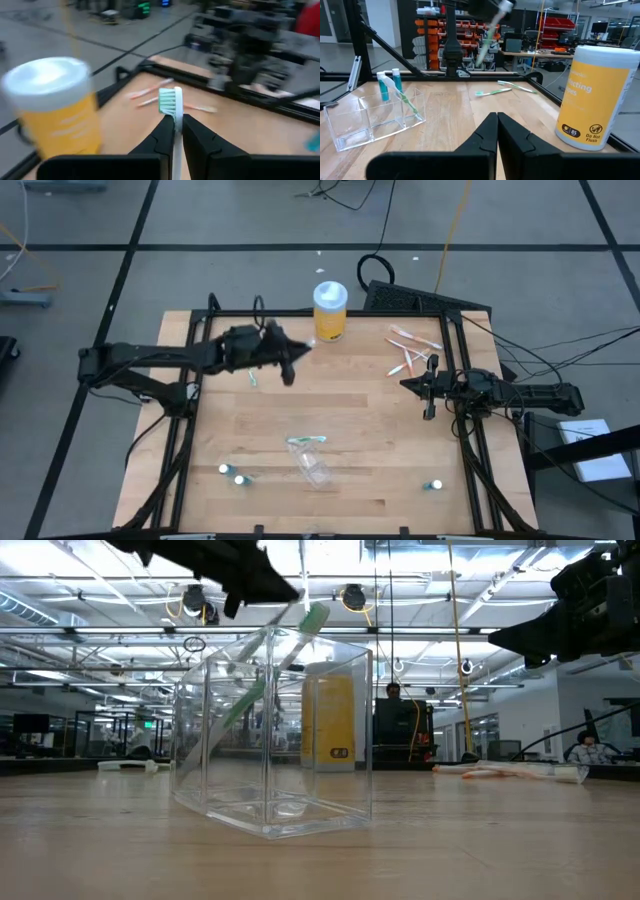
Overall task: Pick & Place toothbrushing station
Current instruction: Put the green toothbrush into the transparent organizer
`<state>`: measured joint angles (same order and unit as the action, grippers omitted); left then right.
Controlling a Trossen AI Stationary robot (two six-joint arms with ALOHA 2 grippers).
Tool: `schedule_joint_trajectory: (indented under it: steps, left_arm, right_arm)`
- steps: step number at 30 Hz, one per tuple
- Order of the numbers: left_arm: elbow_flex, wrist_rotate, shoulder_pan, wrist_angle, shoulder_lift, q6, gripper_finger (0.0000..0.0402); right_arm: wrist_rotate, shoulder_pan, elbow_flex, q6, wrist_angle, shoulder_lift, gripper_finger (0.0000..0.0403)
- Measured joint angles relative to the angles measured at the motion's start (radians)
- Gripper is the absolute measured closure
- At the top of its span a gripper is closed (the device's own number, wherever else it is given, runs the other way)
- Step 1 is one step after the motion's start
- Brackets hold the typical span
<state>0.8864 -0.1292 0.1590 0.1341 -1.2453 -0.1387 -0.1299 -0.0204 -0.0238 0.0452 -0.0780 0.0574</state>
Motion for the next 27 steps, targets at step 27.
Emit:
schedule_joint_trajectory:
  steps: [27]
  left_arm:
    - [-0.492,-0.177,-0.550,0.923,0.004,0.038,0.0377]
  right_arm:
    - [0.000,0.000,0.000,0.000,0.000,0.000,0.0399]
